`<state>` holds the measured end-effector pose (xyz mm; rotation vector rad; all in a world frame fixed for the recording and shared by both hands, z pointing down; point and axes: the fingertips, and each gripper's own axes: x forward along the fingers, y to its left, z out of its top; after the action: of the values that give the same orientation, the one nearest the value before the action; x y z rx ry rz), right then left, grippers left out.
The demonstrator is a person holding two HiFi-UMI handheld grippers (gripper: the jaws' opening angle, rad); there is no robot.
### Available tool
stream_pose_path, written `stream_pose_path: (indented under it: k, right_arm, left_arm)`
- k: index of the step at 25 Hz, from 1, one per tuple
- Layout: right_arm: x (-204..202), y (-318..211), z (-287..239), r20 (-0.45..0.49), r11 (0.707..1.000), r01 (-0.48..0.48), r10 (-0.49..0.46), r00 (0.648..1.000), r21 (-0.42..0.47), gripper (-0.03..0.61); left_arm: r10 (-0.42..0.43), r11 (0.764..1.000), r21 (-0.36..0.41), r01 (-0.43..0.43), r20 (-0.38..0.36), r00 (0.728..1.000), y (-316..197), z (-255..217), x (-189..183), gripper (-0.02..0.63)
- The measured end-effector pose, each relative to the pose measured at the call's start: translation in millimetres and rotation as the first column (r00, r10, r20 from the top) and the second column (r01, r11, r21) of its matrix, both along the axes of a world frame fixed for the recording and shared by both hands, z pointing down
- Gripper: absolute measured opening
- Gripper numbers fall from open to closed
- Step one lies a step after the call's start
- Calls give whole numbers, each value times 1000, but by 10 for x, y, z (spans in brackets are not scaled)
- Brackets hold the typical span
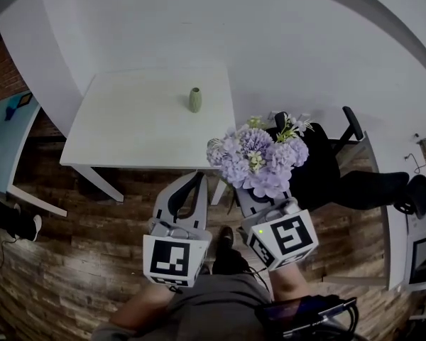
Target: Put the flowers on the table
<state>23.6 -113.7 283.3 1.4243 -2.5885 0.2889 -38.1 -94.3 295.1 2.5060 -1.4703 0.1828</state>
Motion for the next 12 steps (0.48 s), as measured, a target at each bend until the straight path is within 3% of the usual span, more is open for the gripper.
stream_pose_path:
  k: [12]
  right_arm:
    - [-43,-42,-64,26,998,17,-18,999,59,51]
  left_arm:
    - [-9,997,80,6,26,1000,-122,-70,-15,9]
